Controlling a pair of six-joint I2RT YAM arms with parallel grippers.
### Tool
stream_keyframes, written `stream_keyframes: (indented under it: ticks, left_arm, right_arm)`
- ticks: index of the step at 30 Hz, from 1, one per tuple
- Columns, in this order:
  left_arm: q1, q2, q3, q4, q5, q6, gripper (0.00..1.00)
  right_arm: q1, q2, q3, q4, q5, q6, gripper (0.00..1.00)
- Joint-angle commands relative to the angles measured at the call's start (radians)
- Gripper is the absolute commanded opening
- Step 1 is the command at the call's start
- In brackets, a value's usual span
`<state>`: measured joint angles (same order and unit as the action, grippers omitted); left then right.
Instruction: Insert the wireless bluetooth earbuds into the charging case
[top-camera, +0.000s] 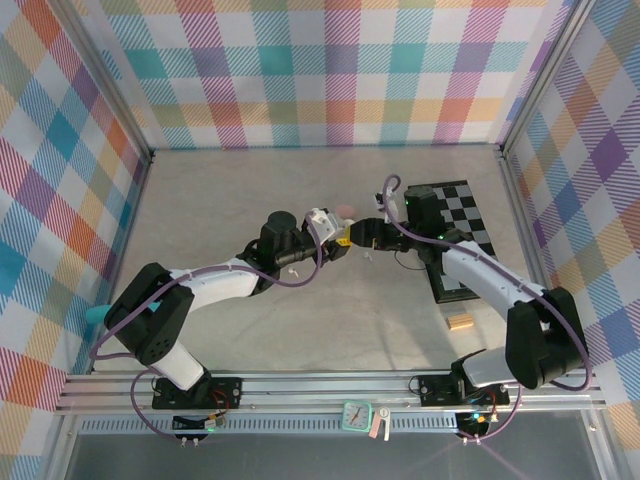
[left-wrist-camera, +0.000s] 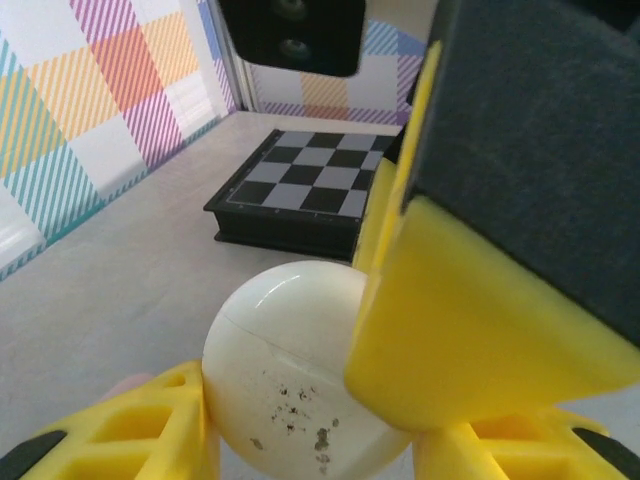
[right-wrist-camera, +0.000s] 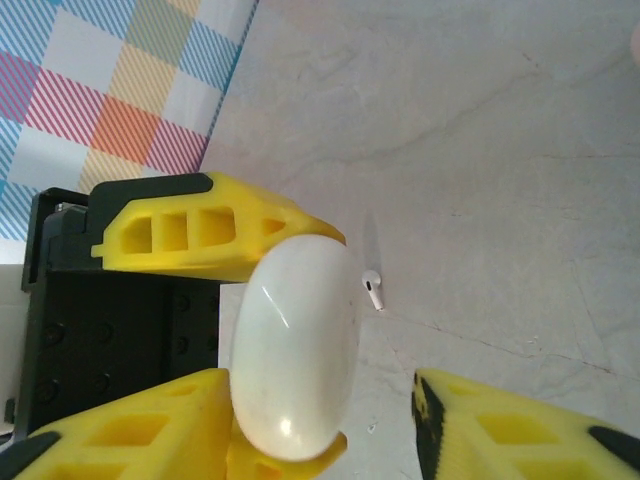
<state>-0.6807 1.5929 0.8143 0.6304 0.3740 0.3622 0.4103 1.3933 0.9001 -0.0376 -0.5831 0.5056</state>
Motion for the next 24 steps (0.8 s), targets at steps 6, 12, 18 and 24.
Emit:
stream_keyframes:
  ticks: [6, 12, 18, 24]
  left_arm:
    - [-0.016, -0.035, 0.011, -0.01, 0.013, 0.06, 0.44]
    - [-0.016, -0.039, 0.008, -0.015, 0.016, 0.054, 0.53]
    - [0.0, -0.077, -0.008, -0.079, 0.124, -0.015, 0.88]
    - [0.045, -0.126, -0.031, -0.197, 0.356, -0.104, 0.9]
  right_arm:
    - [0.01, 0.01, 0.034, 0.027, 0.027, 0.005, 0.3]
    - [0.009, 0.0, 0.04, -0.002, 0.039, -0.044, 0.21]
    - [0.009, -0.03, 0.066, -0.096, 0.025, -0.256, 0.18]
    - [0.009, -0.048, 0.158, -0.38, -0.081, -0.639, 0.19]
